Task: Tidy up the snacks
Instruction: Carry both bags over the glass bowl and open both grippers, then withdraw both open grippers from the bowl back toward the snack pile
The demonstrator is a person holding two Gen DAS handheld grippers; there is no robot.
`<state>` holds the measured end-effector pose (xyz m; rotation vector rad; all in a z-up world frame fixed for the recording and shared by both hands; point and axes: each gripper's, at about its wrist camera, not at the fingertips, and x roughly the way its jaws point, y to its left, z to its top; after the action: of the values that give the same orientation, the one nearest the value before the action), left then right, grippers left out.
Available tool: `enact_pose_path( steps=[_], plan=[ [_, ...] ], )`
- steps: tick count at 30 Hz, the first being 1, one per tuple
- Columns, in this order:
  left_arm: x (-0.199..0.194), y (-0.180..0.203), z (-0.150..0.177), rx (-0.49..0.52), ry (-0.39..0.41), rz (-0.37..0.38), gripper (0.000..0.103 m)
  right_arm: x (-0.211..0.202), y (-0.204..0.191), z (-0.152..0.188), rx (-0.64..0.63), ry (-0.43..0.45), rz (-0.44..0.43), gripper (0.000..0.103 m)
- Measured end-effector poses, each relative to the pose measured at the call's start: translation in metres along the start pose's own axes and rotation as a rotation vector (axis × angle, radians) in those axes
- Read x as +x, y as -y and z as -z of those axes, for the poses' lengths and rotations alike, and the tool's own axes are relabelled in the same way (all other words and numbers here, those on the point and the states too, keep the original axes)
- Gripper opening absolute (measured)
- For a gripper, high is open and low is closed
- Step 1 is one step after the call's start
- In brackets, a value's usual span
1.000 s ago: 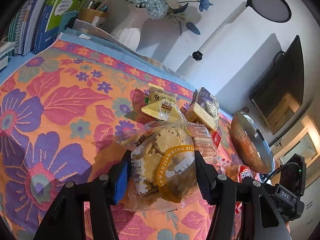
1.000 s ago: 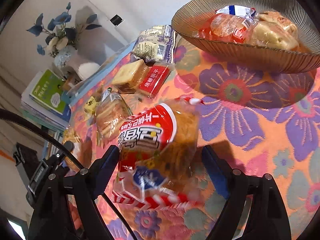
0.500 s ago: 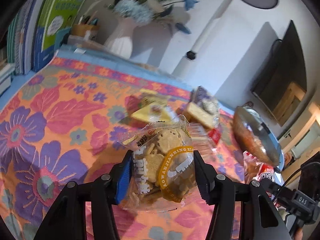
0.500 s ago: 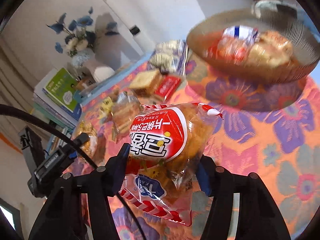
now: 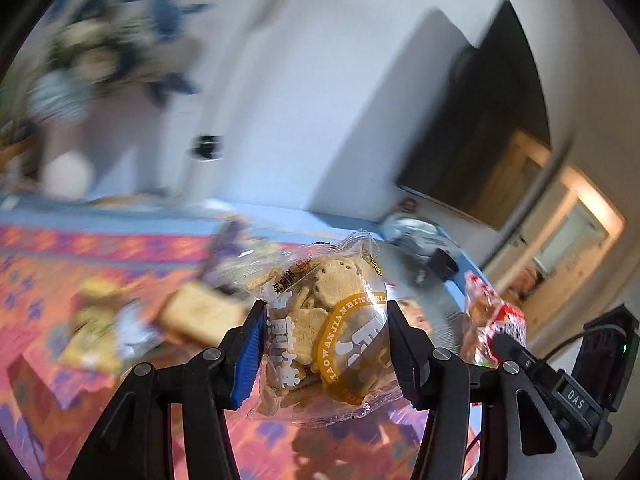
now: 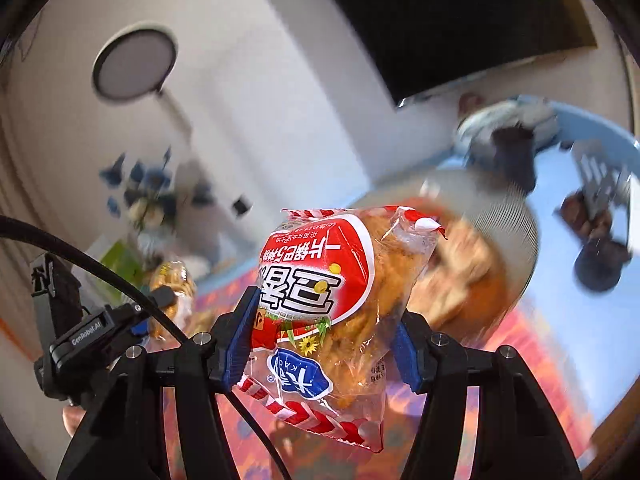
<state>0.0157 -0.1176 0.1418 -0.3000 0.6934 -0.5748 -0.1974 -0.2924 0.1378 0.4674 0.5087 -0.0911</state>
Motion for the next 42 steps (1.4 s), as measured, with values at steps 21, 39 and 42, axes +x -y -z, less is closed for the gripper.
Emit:
enact_pose_path(
  steps=[21, 39, 42],
  plan=[
    [0.106, 0.053, -0.028, 0.174, -0.065, 0.009, 0.082, 0.037, 0.064, -0.046, 0.027, 0.019, 0.158, 0.072],
    [-0.092, -0.101, 0.046, 0.001, 0.084, -0.355, 0.083, 0.045, -0.068, 0.038, -0.202, -0.138, -0.123, 0.079],
    [-0.089, -0.136, 0.070, -0.045, 0.051, -0.438, 0.083, 0.075, -0.084, 0.065, -0.237, -0.210, -0.149, 0.079]
  ],
)
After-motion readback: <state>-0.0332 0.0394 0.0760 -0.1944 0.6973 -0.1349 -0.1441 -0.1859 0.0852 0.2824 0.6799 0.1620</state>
